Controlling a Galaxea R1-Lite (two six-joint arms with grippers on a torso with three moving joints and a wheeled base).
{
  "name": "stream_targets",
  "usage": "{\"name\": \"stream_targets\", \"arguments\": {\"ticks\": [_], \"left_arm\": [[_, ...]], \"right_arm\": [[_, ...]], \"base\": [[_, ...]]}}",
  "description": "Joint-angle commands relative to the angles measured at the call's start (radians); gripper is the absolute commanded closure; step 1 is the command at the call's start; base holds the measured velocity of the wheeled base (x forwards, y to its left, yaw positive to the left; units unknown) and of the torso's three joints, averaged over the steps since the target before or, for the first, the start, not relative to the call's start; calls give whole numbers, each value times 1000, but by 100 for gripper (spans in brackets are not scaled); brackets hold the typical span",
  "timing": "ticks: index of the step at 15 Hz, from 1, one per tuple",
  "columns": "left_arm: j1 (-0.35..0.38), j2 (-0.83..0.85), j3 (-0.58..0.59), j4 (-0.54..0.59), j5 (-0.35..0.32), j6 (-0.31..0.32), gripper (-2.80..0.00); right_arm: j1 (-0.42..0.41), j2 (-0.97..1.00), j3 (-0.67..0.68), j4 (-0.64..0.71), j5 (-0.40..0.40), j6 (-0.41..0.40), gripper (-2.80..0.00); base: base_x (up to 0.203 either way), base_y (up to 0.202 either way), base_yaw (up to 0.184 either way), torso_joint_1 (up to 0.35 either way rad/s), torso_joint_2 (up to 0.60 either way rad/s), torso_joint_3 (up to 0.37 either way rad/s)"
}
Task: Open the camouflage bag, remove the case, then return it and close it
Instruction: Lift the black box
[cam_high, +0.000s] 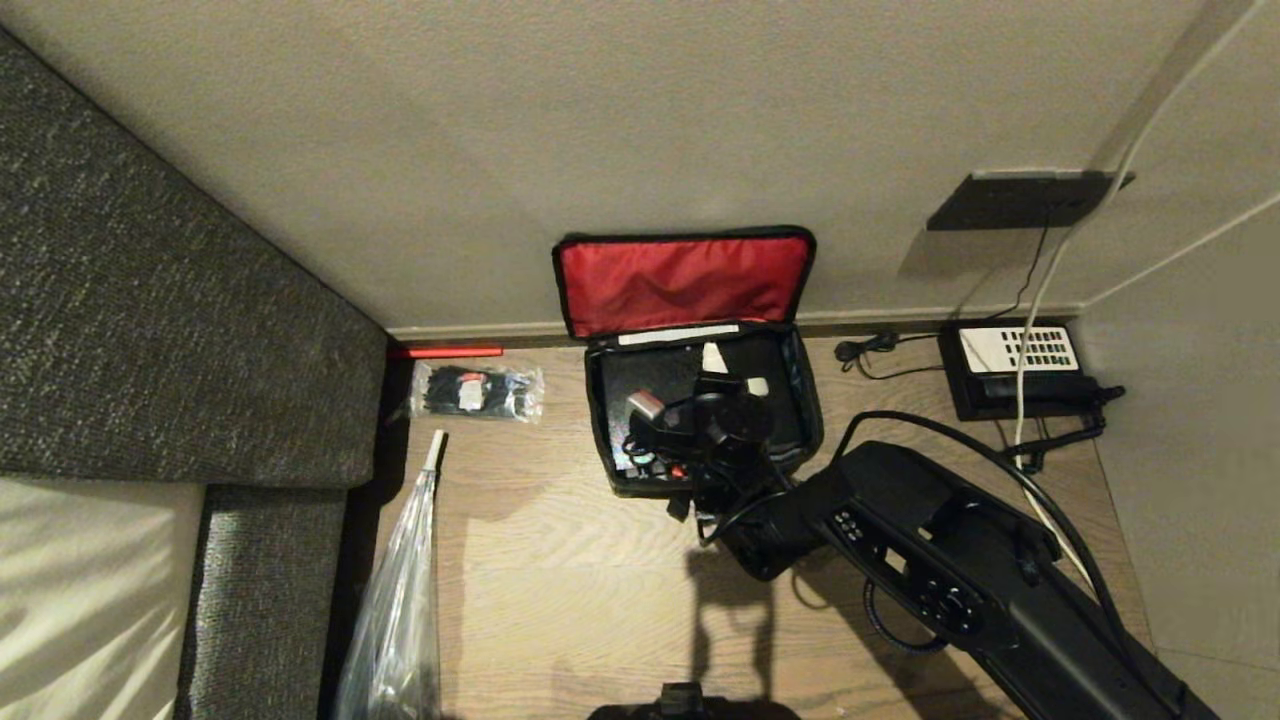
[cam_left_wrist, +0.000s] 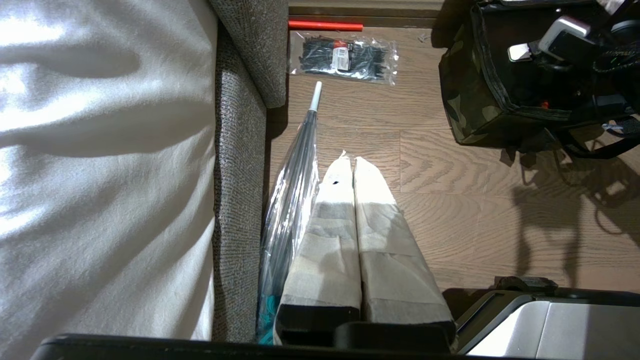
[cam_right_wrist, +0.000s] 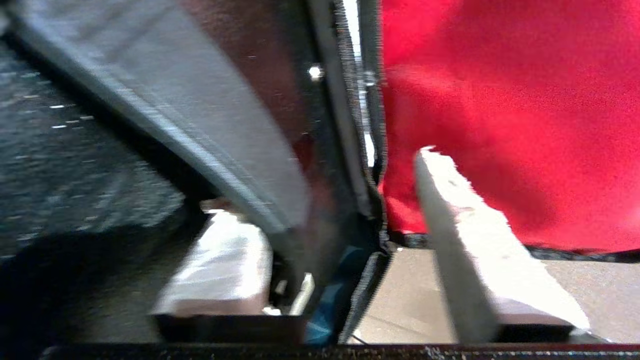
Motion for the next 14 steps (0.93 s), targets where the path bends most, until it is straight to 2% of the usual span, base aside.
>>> {"name": "stream_targets", "arguments": {"ticks": [1, 7, 10, 14], "left_arm": [[0, -3, 3, 0, 1, 0, 0], [0, -2, 3, 0, 1, 0, 0], [0, 1, 3, 0, 1, 0, 0], [0, 6, 3, 0, 1, 0, 0]], "right_arm": [[1, 2, -1, -17, -4, -11, 0], [2, -5, 11, -17, -7, -4, 0], [2, -9, 16, -63, -13, -3, 0], [15, -88, 91, -72, -137, 10, 0]], "base": [[0, 0, 0, 0, 0, 0], [0, 0, 0, 0, 0, 0], [0, 0, 0, 0, 0, 0], [0, 0, 0, 0, 0, 0]]}}
